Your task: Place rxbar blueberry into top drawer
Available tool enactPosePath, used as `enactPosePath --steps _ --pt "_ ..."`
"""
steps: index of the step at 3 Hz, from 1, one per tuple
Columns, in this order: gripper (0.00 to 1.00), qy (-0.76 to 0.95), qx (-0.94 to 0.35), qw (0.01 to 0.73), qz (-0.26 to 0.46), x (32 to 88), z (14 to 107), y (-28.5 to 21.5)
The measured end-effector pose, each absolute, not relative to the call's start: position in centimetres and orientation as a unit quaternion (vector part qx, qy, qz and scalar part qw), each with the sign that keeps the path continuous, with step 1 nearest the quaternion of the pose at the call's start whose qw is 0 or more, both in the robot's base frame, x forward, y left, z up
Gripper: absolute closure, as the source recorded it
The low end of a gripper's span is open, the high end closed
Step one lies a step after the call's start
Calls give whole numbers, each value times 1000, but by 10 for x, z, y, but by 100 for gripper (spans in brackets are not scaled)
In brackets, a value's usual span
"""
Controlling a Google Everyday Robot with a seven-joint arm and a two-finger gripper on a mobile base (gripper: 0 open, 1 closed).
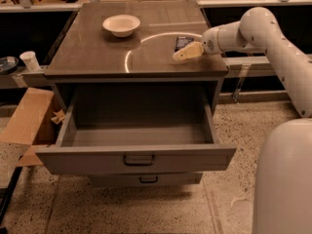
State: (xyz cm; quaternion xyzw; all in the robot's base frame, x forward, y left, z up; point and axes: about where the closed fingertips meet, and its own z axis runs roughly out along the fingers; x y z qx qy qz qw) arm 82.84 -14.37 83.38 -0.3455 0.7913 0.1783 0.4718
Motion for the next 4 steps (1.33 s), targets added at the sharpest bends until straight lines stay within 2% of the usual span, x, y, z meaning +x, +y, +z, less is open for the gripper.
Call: enactPosePath --steps 2,3,4 --pt "0 797 -318 483 172 858 831 -132" --pt "19 802 -318 476 173 862 824 -125" --pt "42 803 -317 474 173 865 823 -120"
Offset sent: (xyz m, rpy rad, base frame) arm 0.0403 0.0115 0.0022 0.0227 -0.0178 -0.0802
